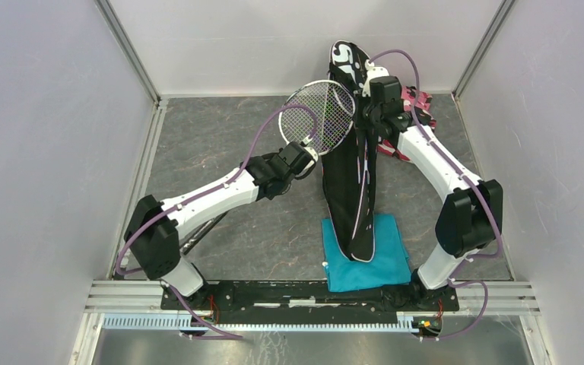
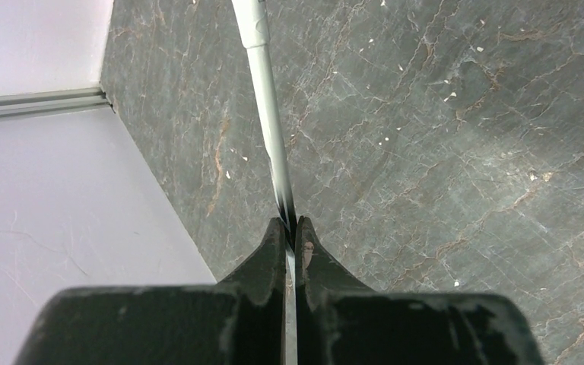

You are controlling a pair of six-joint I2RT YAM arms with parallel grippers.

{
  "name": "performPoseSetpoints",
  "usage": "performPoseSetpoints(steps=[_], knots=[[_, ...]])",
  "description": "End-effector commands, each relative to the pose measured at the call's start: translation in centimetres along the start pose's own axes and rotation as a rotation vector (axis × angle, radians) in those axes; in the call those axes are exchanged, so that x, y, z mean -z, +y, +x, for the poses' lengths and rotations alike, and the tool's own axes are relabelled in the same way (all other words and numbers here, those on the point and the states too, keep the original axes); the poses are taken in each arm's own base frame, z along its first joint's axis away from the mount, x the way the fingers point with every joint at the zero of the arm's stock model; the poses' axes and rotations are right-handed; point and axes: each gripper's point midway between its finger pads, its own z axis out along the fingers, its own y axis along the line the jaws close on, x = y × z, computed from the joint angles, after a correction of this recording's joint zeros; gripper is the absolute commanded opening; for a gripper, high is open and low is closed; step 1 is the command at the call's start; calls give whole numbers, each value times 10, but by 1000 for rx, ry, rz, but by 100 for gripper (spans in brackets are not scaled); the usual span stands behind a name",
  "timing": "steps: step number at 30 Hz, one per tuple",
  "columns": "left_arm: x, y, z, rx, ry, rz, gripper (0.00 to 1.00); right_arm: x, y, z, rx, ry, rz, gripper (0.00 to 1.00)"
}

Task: Pack up the badminton gear

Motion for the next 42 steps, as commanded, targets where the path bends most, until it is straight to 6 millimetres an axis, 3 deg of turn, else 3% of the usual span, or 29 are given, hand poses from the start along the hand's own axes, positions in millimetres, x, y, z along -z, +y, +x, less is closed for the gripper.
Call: performPoseSetpoints(steps=[1,12,20,27,32,38,42], knots=[[4,1,-21,-58,-40,-1,2,4,22,-40,20,-119,-40,0],[6,-16,-53,-87,-91,16,2,-4,21,-36,26,-100,-21,0],[4,-34,-79,-7,-177,89,2,-13,29,-25,-5,-69,-73,0],[-6,-46,-104,182,-250,125,2,-14,32,-21,-61,-51,-133,0],[-18,-29,-111,403,-281,86,2,-10,31,-24,-84,-58,-155,0],[-33,-14,-134,652,-295,248,2,-11,33,-21,-109,-50,-190,0],[-42,-25,-154,696,-322,333,2,-14,38,-17,-133,-38,-230,0]])
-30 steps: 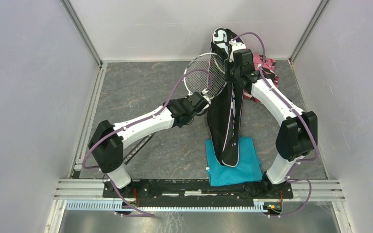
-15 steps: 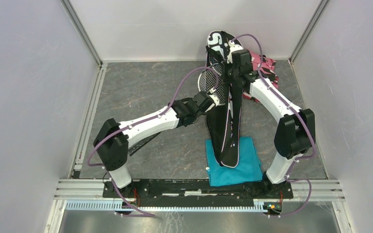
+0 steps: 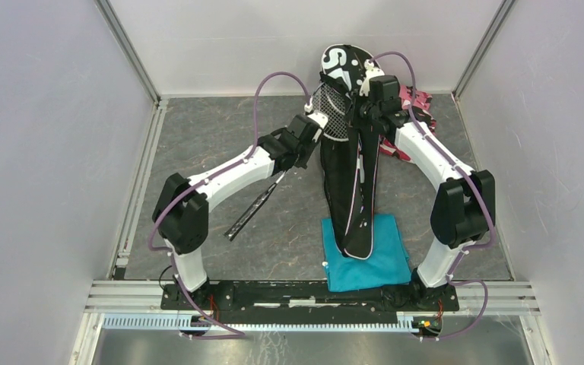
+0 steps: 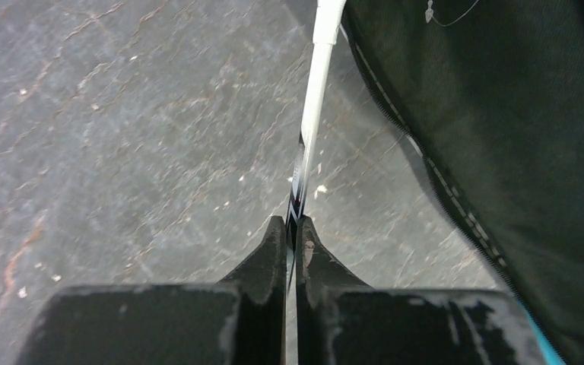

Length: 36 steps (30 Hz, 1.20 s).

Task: Pack up the badminton gear

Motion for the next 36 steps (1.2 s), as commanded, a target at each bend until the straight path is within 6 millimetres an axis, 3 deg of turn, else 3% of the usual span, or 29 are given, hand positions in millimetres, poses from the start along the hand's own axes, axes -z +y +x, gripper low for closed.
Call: performPoseSetpoints(steps=[1,9,14,18,22,30,36], knots=[[-8,-24,-65,235,-177,138,2,5,23,-23,-44,-72,-124,0],[-21,-76,-109,331,-271,408,2,2,21,-21,-50,-59,-157,0],[-27,-104,-119,353,-310,554,9,3,7,-24,-66,-62,-155,0],[-37,-121,-108,361,-274,656,18,4,-1,-24,-83,-60,-169,0],[-33,-133,-92,355,-248,744,29,7,-3,-26,-106,-62,-207,0],[-13,-148,-43,358,-171,864,68,15,-3,-34,-134,-80,-267,0],[5,-158,-14,378,-146,965,75,19,-7,-34,-137,-82,-267,0]])
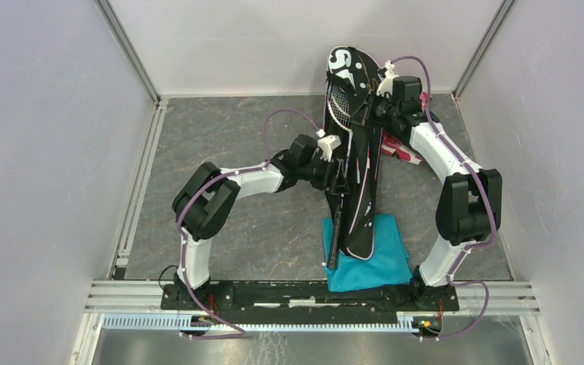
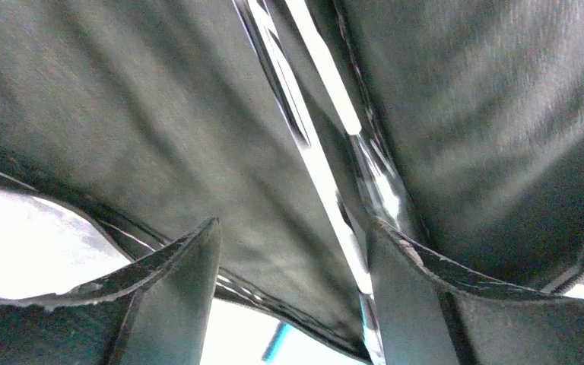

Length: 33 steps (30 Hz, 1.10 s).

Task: Pack up the badminton gear

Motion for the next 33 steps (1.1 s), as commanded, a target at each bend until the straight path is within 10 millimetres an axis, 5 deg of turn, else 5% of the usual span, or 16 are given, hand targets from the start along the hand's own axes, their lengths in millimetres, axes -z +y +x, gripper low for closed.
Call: performPoseSetpoints(steps=[1,11,20,33], knots=[[22,-43,-18,-5,-80,165,74,11,20,-28,30,-92,-81,0],[16,-50,0,77,-65,249,52,13,19,-26,29,-90,-85,0],[13,-57,-22,106,-105,264,3,13,13,-16,32,-70,-83,0],[8,-30,-73,144,-179,79,2,20,18,-11,49,-53,-113,0]])
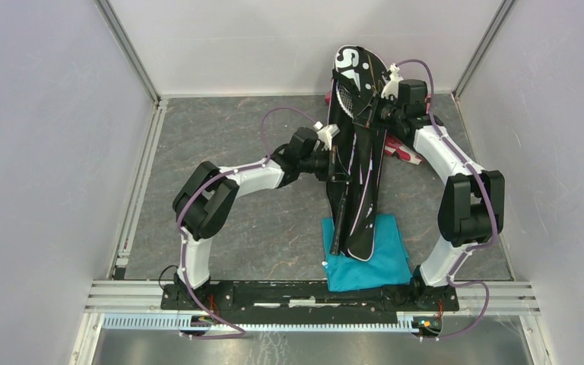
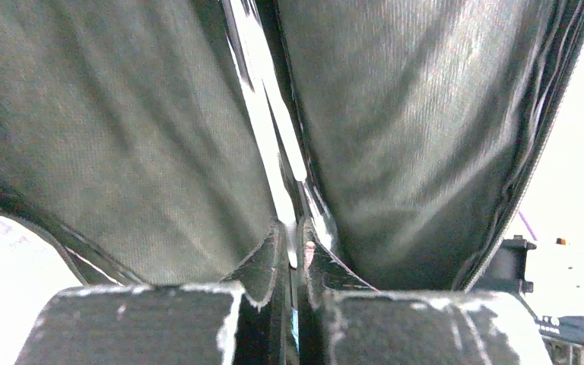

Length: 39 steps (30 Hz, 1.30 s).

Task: Pack up the badminton gear

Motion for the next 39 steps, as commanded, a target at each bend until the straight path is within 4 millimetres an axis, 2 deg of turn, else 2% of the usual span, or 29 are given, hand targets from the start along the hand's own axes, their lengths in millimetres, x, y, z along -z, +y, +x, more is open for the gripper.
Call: performPoseSetpoints(steps=[1,8,14,30,34,39], knots=[[-2,-13,-56,-66,-129,-5,2,17,27,-15,50,-47,-87,0],[-10,-12,-76,-68,-161,-29,2,15,28,-10,35,-36,-100,0],[-11,-1,-92,-80,-201,-100,2,17,28,-5,26,-30,-108,0],[-30,-9,-105,31,-230,-75,2,17,33,3,-13,-27,-141,0],[-36,-15,-98,65,-206,-43,2,18,35,0,-15,-33,-148,0],[-42,-24,-71,49,-135,22,3,18,37,-8,4,-39,-150,0]])
